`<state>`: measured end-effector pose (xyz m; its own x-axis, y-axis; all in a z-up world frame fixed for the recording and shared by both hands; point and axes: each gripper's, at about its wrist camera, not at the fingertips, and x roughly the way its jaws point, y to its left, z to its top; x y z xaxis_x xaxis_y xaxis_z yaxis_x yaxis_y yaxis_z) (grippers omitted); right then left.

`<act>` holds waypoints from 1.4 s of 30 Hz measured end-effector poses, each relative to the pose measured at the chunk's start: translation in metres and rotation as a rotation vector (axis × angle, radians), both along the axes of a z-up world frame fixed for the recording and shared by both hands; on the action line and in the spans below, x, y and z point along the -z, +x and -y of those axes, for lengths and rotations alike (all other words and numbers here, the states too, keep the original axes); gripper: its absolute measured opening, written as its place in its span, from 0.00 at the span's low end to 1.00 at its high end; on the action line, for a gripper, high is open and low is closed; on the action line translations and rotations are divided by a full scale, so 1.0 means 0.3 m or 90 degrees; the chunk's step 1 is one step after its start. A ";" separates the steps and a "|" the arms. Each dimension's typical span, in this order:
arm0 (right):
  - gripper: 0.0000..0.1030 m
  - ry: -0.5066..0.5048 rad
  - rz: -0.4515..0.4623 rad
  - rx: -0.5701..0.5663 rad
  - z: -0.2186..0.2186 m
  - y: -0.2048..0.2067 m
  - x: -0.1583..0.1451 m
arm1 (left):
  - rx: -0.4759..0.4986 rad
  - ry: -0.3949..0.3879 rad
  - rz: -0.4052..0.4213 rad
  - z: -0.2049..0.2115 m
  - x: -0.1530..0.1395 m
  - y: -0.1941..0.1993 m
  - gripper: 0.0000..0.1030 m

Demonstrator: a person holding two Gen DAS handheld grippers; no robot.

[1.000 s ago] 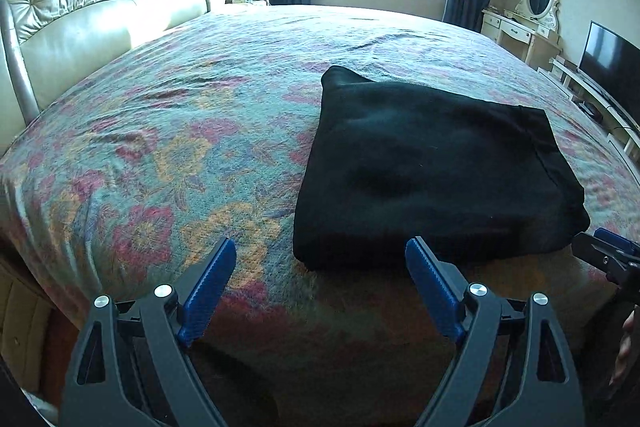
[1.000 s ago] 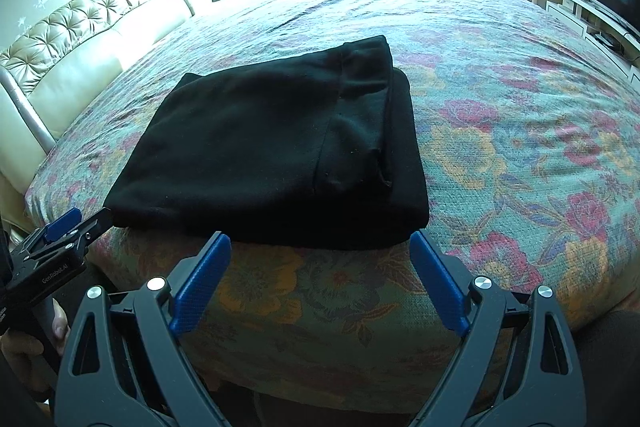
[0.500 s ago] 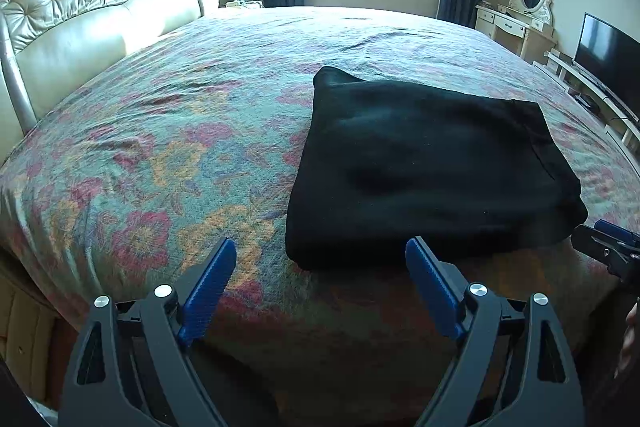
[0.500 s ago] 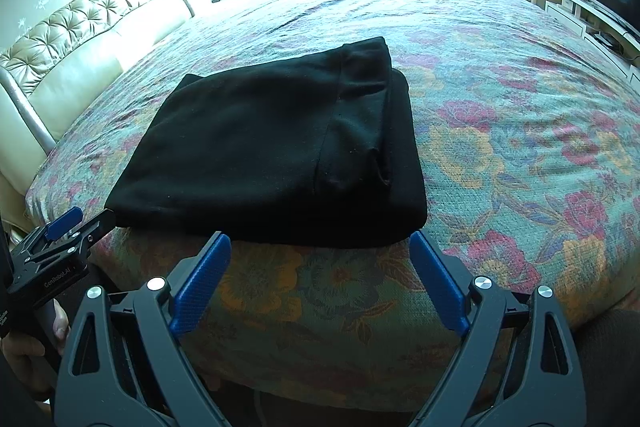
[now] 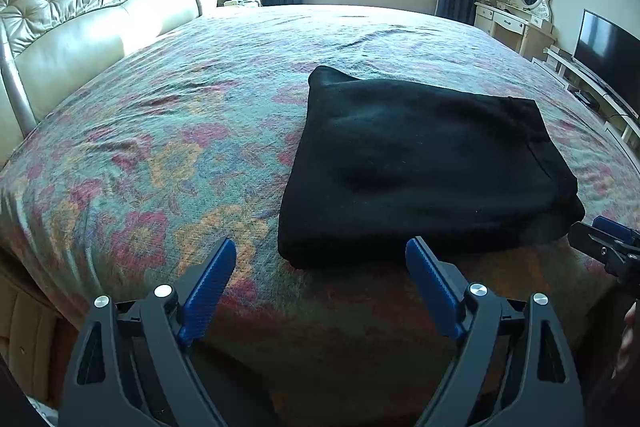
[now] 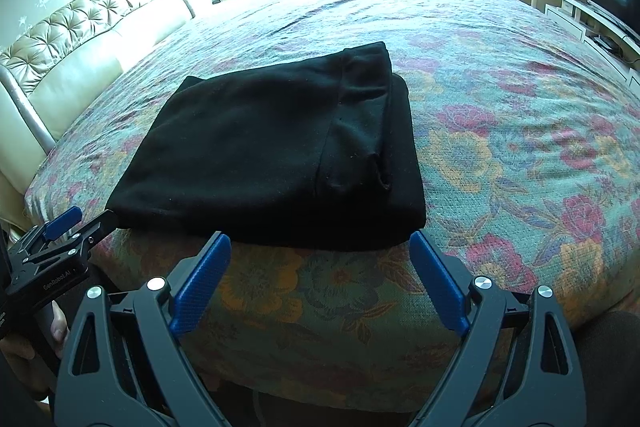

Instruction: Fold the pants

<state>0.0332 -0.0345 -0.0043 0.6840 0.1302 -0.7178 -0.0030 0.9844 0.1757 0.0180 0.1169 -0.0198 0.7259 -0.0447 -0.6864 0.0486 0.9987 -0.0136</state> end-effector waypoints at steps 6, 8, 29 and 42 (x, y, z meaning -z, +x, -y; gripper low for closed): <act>0.88 0.000 0.000 0.001 0.002 -0.001 -0.003 | -0.005 0.010 0.019 0.005 -0.022 -0.007 0.83; 0.88 0.001 -0.001 0.000 0.002 0.000 -0.003 | -0.009 0.019 0.028 0.008 -0.025 -0.011 0.83; 0.88 -0.001 -0.013 -0.005 -0.011 -0.006 0.012 | 0.005 0.049 0.028 0.041 -0.022 -0.012 0.84; 0.88 0.000 -0.012 0.003 0.012 -0.002 0.005 | -0.002 0.037 -0.020 0.052 -0.004 0.003 0.84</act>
<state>0.0326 -0.0380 -0.0059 0.6706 0.1263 -0.7310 0.0057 0.9845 0.1753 0.0189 0.1013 -0.0185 0.7039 -0.0020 -0.7103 0.0461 0.9980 0.0428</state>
